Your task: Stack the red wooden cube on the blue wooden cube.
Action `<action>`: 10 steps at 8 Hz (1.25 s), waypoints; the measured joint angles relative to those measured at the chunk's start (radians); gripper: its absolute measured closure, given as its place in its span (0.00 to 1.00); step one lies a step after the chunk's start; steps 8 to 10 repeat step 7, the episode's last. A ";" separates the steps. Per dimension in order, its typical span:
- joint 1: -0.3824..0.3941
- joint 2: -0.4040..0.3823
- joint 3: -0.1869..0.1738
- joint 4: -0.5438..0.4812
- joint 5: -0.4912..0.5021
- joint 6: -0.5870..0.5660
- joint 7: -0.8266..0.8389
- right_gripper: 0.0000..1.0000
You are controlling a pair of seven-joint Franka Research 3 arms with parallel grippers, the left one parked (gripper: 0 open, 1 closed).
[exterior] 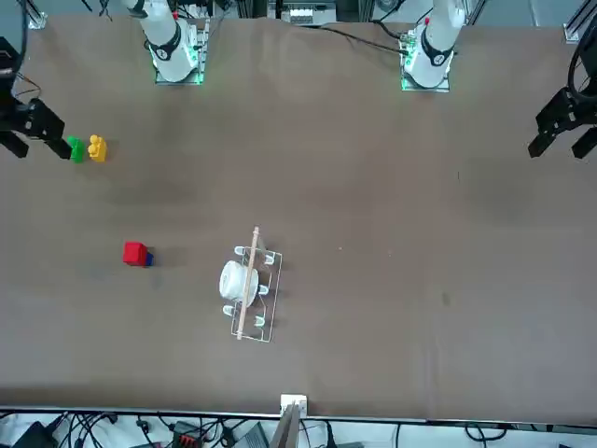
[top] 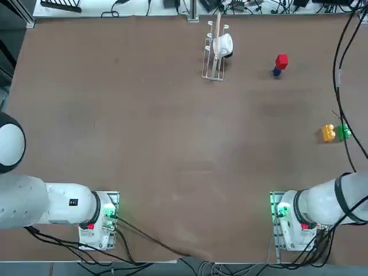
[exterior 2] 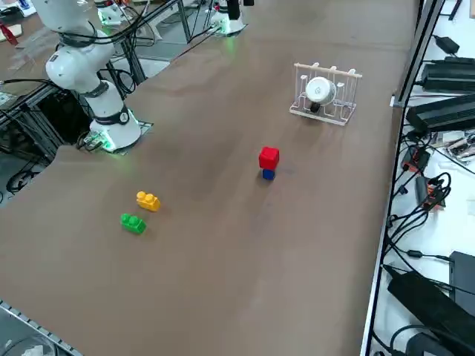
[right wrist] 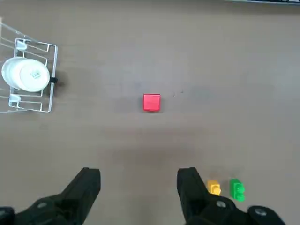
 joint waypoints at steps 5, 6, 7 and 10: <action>-0.014 0.000 -0.005 -0.060 -0.001 -0.012 0.000 0.00; -0.016 0.000 -0.005 -0.072 -0.001 -0.012 0.000 0.00; -0.017 -0.001 -0.005 -0.074 -0.001 -0.012 0.000 0.00; -0.017 -0.001 -0.005 -0.074 -0.001 -0.012 0.000 0.00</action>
